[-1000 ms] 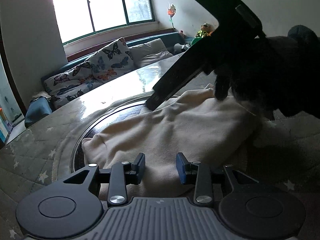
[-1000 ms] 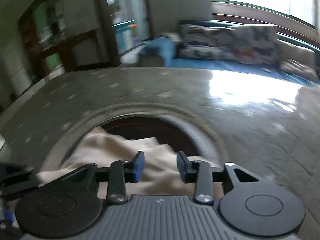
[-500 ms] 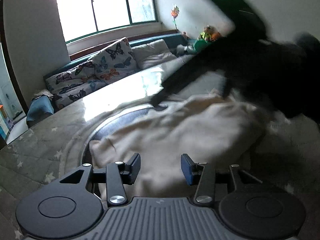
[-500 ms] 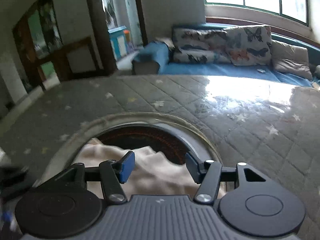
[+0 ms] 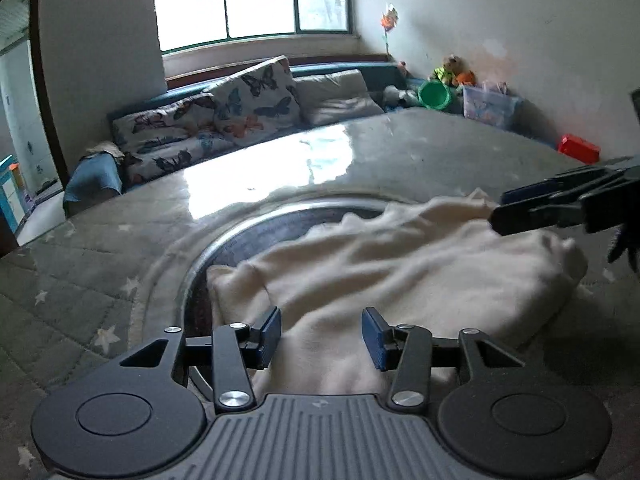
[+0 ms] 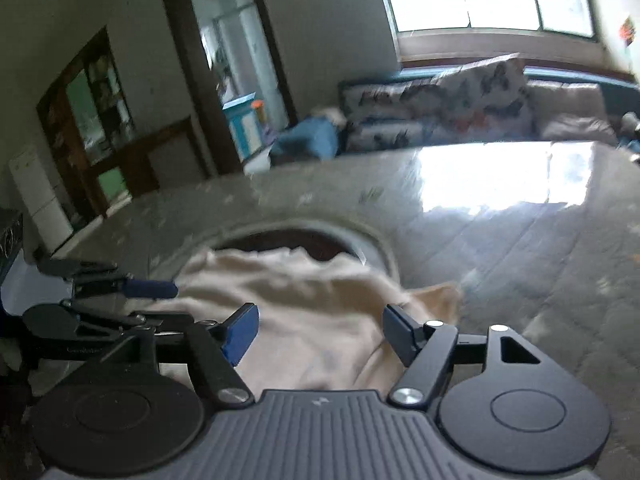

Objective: Fold clothes

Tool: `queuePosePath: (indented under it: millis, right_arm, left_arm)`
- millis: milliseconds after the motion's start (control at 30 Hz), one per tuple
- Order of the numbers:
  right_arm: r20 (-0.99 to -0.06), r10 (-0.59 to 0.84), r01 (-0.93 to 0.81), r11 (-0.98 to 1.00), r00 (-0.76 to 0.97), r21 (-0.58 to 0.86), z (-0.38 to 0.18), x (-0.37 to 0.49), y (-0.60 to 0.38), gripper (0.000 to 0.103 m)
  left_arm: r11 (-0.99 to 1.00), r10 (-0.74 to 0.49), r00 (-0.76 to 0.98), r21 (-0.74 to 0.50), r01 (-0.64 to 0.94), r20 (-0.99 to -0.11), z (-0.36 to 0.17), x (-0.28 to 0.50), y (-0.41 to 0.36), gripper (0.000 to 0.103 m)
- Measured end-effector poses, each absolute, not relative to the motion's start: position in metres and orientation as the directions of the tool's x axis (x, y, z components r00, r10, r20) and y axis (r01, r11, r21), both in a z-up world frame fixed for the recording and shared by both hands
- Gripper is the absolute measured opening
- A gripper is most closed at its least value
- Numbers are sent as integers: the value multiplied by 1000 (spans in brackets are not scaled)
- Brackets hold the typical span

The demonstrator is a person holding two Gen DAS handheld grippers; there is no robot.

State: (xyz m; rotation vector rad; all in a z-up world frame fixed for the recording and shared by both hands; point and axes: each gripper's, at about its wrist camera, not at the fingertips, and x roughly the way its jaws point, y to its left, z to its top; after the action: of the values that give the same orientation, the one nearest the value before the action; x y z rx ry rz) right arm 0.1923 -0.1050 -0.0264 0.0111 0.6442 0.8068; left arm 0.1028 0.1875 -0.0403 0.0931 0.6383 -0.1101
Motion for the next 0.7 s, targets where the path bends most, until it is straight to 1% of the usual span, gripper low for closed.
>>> queuePosePath:
  millis: [67,133,167,233,267,300,333,433,533,633,700]
  right_arm:
    - [-516,684,-681,693,516,237,-22,181,-107,63]
    - [-514,697,-713,668,500,212,-23,165,-103,58]
    - [-512,705,-729,654,491,202,-25,157,-104,52]
    - [-515,713,-752,633,475,184,-30,142,-106,51]
    - [-542,697,-743,644,470,184,-37,141,-106,49]
    - [-571,674,-724,663,468,190,-45,142,-109,41]
    - [-579,667,-710,674,469,202,-49,142,-113,36]
    - [-573,671,-695,682,470,227,-45,143,-121,34]
    - [-559,661,-710,683,501,172,-32,138,-118,35]
    - [-531,684,-722,668,500,181,-28,136,-112,36]
    - [-554,673,-720,671,490,177,-36,138,-105,36]
  left_arm:
    - [991,-86,811,34,129,-579,-34,98,188,48]
    - [990,-86,814,40,133,-574,-34,93,185,48]
    - [990,-78,809,49,131,-583,-37,91,184,48]
    - [991,-66,792,53,124,-607,-45,90,184,48]
    - [992,-64,790,51,119,-610,-49,88,185,49]
    - [992,-62,793,50,116,-606,-49,87,186,49]
    - [992,-61,796,49,114,-603,-49,86,186,49]
    - [993,-48,794,56,103,-606,-45,86,186,49]
    - [993,-50,813,56,101,-579,-35,79,183,49]
    - [993,-61,816,46,107,-575,-34,75,180,49]
    - [993,-65,813,43,110,-579,-37,73,177,49]
